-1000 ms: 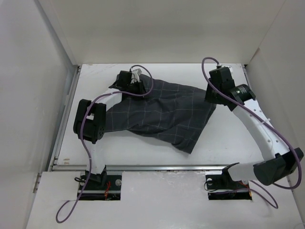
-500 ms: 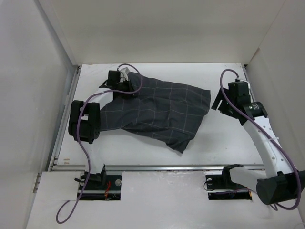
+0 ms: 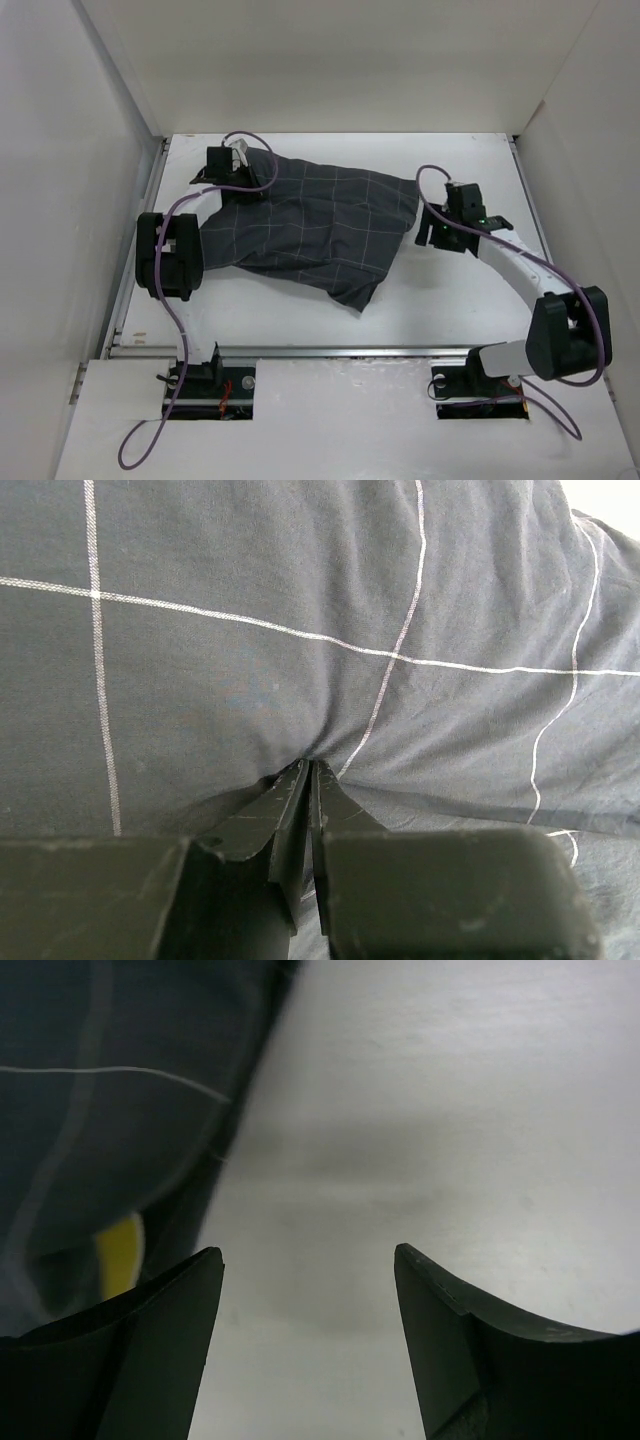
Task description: Put the pillow into the pillowcase
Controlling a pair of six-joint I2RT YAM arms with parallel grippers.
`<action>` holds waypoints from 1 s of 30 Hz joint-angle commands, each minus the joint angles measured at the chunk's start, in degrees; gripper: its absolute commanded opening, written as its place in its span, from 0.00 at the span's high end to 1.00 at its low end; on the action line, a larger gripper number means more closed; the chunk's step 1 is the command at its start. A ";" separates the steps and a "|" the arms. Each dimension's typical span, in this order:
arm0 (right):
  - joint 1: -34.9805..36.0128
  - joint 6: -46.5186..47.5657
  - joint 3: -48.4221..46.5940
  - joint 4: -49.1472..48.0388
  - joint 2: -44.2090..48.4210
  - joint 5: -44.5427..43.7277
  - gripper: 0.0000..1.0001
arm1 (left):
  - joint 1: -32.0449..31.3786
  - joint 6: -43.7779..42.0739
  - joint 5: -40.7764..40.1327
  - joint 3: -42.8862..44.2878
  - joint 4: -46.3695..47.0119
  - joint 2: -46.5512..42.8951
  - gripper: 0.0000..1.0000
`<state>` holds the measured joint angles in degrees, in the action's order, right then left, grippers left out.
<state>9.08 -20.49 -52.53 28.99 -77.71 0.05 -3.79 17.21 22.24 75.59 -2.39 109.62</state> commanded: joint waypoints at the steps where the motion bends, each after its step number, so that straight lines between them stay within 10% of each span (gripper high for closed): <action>1: 5.15 7.12 -0.99 -14.22 -1.38 2.59 0.26 | -0.08 -1.48 -1.50 1.57 -3.58 -0.64 0.95; 15: 6.83 4.59 -9.86 -32.40 -19.49 4.95 0.28 | -0.08 -2.01 -0.97 3.86 -4.64 -0.02 0.97; 17: 6.83 4.06 -11.53 -36.53 -20.98 7.93 0.46 | -0.08 -2.01 -0.36 3.86 -4.64 -0.02 0.97; 19: 6.83 3.18 -13.38 -36.55 -22.31 10.65 0.94 | -0.08 -2.01 -0.35 4.38 -5.16 0.50 0.97; 20: 6.83 3.18 -14.52 -36.55 -22.83 10.67 1.00 | -0.08 -2.01 -0.35 4.39 -5.17 0.50 0.97; 23: 6.83 3.18 -16.54 -27.10 -19.33 7.10 1.00 | -0.08 -2.01 -0.35 4.39 -5.17 0.50 0.97; 30: 10.25 3.35 -34.81 28.53 -4.92 -9.97 1.00 | 0.45 -2.53 -3.34 4.92 -5.25 0.50 0.97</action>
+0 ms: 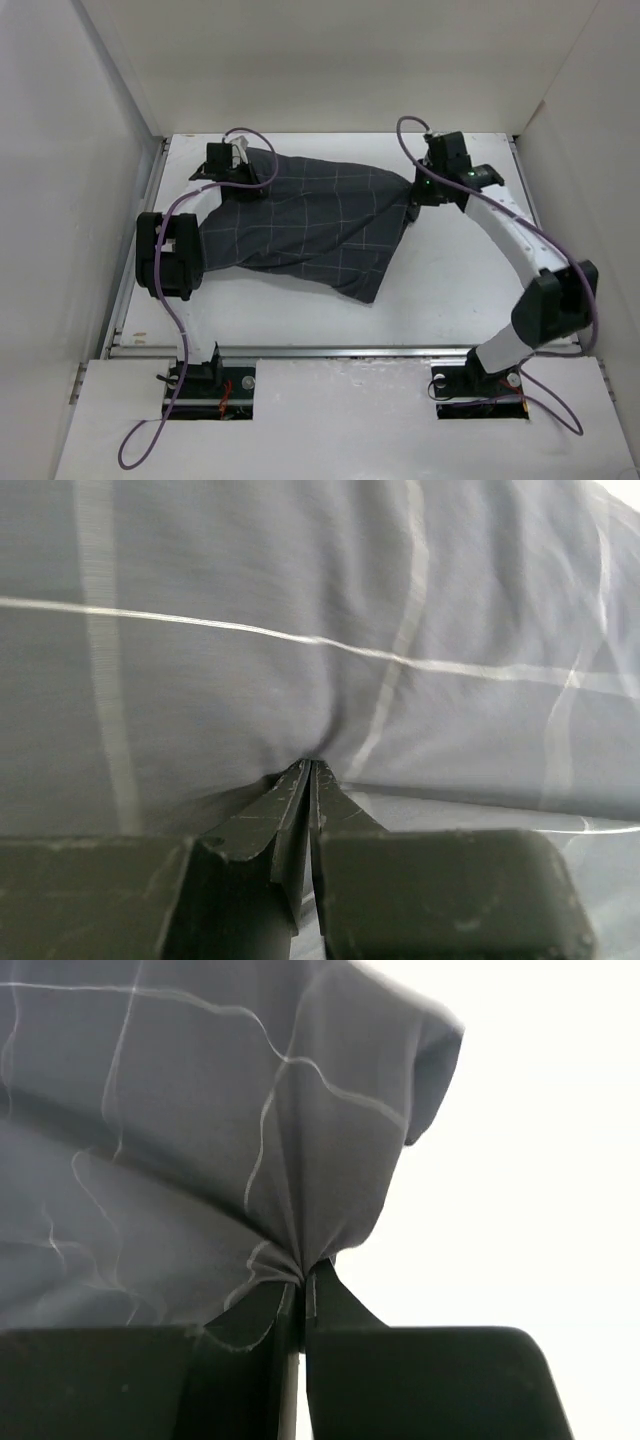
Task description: Put the pillow into the pillowcase
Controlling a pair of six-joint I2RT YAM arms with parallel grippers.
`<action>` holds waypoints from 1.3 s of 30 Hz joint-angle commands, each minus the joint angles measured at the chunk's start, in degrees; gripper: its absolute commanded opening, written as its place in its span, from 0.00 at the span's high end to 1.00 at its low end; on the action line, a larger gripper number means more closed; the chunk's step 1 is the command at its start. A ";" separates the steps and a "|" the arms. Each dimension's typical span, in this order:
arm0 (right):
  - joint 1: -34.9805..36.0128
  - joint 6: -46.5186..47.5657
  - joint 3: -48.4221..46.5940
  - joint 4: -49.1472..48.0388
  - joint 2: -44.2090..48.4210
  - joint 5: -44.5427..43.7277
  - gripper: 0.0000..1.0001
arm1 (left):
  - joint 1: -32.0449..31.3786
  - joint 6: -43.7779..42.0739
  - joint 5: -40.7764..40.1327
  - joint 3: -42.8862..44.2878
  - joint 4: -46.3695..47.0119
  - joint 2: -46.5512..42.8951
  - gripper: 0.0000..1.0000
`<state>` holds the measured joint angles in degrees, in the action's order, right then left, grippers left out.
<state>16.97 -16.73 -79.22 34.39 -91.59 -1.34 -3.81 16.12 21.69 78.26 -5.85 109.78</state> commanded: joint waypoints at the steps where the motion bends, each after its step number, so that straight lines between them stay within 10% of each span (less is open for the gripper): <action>1: 2.36 -1.10 -13.02 30.66 10.19 -10.07 1.00 | 0.47 -1.44 -2.80 2.25 -1.80 0.35 0.97; 9: 1.49 -3.92 -14.93 35.23 13.98 -15.54 0.96 | 0.47 -1.44 -2.27 3.91 -1.27 0.87 0.97; 11: 0.79 -4.44 -8.01 32.68 13.98 -13.17 0.50 | 0.47 -0.83 -1.74 3.92 -1.27 0.88 0.97; 14: 0.25 -5.07 -3.49 28.90 16.26 -12.55 0.29 | 0.47 -0.83 -0.69 3.92 -1.27 0.36 0.97; 28: -3.61 -13.24 18.31 29.50 29.45 -5.52 0.32 | -0.75 -1.44 0.89 3.30 -1.45 -5.62 0.94; 39: -3.61 -15.27 41.05 6.24 31.22 15.12 0.45 | -8.66 -2.76 -2.09 5.50 -4.00 -10.20 0.92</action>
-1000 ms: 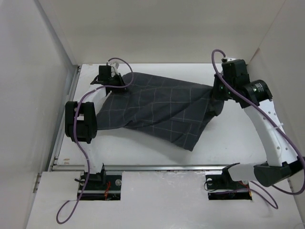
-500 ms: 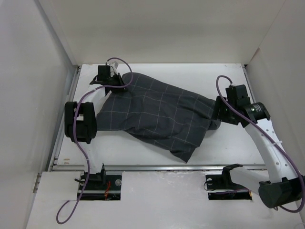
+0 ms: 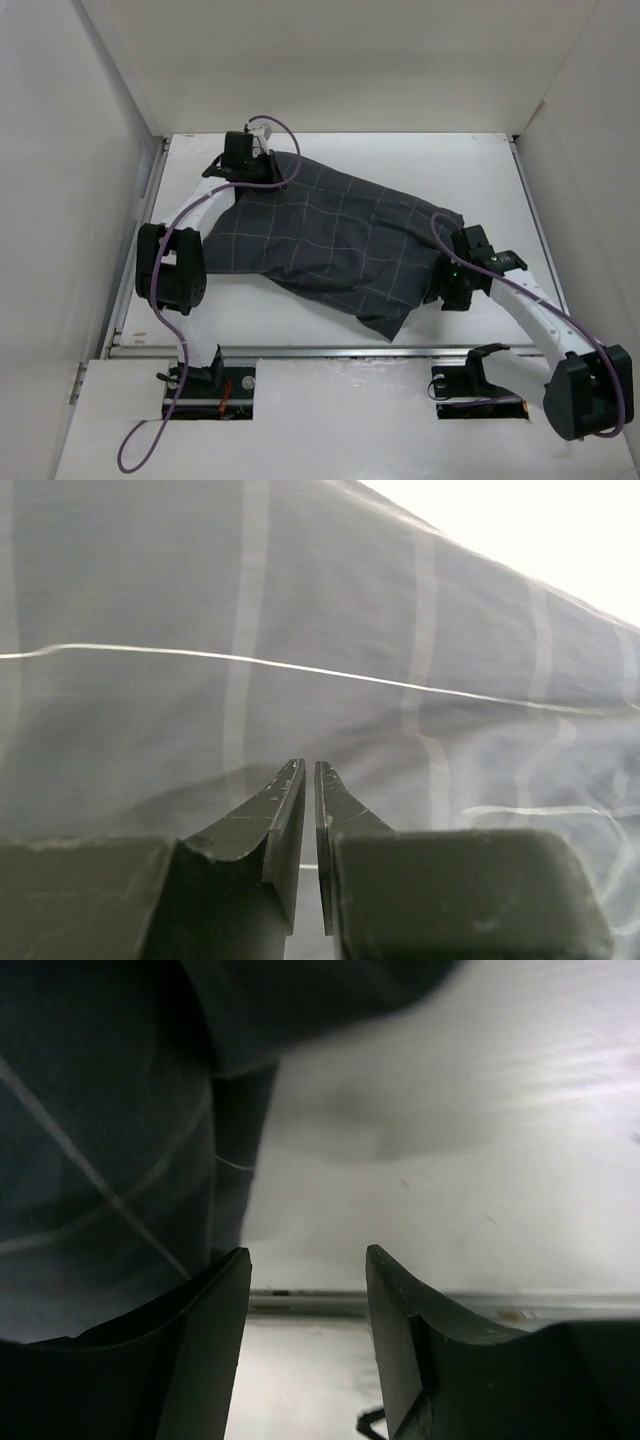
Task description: Put the pillow into the pillowcase
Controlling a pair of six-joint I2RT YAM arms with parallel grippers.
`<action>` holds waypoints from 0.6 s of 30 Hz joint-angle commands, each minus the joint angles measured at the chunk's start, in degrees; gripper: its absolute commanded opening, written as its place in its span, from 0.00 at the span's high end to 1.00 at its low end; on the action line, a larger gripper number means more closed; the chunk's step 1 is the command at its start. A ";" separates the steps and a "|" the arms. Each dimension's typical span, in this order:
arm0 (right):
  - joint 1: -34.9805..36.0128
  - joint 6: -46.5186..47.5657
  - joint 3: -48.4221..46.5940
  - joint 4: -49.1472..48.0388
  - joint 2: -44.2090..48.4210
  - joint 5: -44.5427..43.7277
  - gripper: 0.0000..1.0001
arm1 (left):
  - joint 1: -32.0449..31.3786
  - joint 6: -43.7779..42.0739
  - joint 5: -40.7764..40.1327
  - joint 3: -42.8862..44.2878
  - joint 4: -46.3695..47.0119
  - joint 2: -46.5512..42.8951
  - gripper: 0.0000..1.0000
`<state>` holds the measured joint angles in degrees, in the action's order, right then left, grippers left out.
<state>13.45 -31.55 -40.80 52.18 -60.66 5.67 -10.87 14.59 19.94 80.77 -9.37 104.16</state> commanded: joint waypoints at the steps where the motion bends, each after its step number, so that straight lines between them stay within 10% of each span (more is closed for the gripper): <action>1: -0.09 -0.44 3.61 -16.80 -0.94 9.17 0.45 | -2.22 -1.23 0.53 2.47 -0.48 -4.58 0.92; 18: 6.15 3.51 -2.97 -30.36 3.99 23.59 0.46 | -21.37 -1.93 8.78 -7.03 -0.03 -13.54 0.92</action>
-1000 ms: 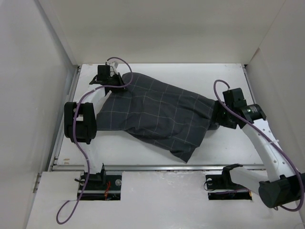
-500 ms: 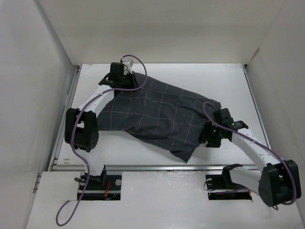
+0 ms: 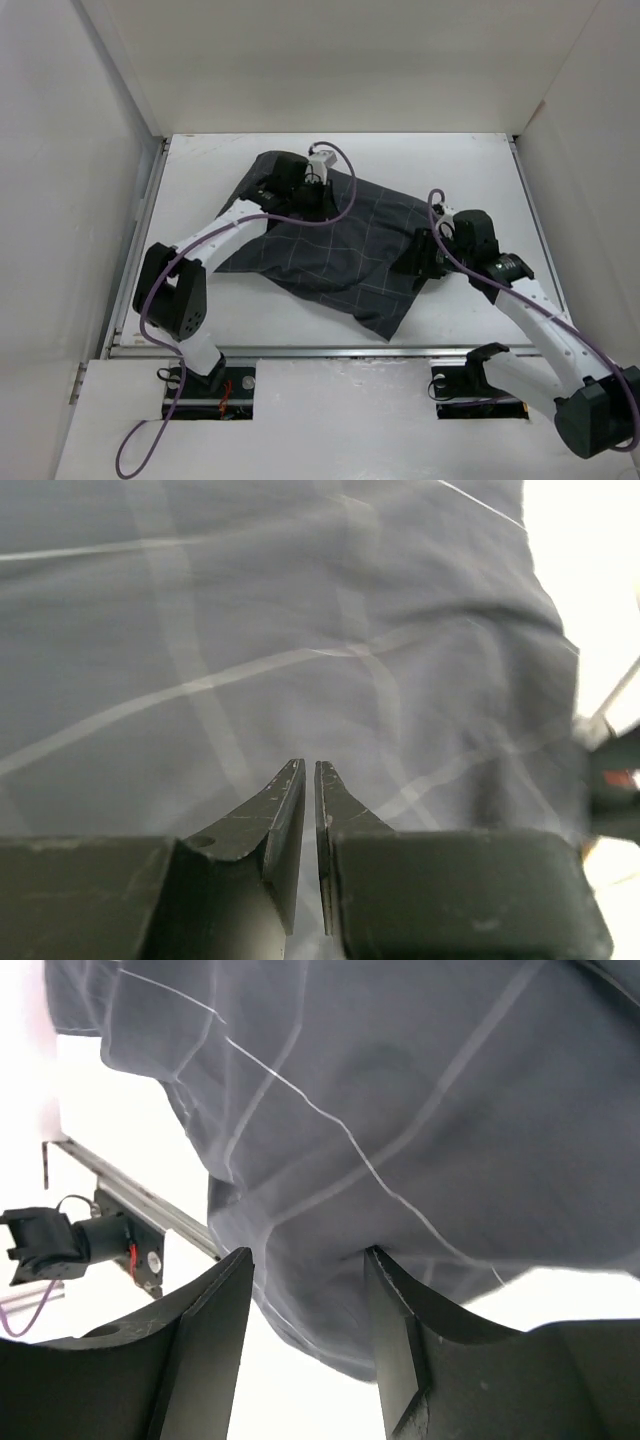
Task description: Put the pillow into the pillowcase
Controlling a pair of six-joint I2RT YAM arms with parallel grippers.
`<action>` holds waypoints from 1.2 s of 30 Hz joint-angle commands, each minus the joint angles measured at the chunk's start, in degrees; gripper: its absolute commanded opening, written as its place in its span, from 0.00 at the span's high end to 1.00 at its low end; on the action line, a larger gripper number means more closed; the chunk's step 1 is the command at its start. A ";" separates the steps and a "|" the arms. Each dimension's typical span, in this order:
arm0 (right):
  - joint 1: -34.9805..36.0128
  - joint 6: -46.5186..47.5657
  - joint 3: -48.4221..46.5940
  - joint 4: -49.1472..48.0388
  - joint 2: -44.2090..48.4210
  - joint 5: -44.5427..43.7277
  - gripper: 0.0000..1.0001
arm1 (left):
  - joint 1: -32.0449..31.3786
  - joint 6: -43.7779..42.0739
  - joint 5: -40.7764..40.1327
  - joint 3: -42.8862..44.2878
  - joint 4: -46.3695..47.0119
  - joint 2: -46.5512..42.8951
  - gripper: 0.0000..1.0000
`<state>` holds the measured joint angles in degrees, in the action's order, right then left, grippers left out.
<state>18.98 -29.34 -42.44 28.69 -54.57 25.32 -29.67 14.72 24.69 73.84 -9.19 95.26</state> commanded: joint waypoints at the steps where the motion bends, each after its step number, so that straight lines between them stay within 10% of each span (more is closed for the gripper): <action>1: 1.14 1.31 -1.33 -8.54 -4.73 3.95 0.46 | -3.46 -2.06 4.05 -0.10 -0.21 -5.95 0.92; 9: 2.73 3.94 -7.92 -1.64 -7.24 -8.33 0.48 | -12.49 -2.23 6.79 -4.76 -3.09 -10.27 0.74; 16: -8.68 -4.84 -13.46 16.39 -0.54 -31.09 0.21 | -28.48 -7.77 -8.95 4.36 -11.11 -5.89 0.62; 29: -14.41 -5.37 -12.85 19.13 -0.29 -35.17 0.15 | -40.82 -6.55 -30.31 14.84 -15.59 12.03 0.50; 36: -14.41 -3.01 -10.12 19.13 4.19 -28.76 0.15 | -40.82 -3.12 -45.42 18.70 -18.49 18.03 1.00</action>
<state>4.86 -33.69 -53.32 47.75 -52.82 -6.04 -70.76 9.43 -9.82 88.86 -24.62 113.97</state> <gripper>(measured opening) 0.851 0.015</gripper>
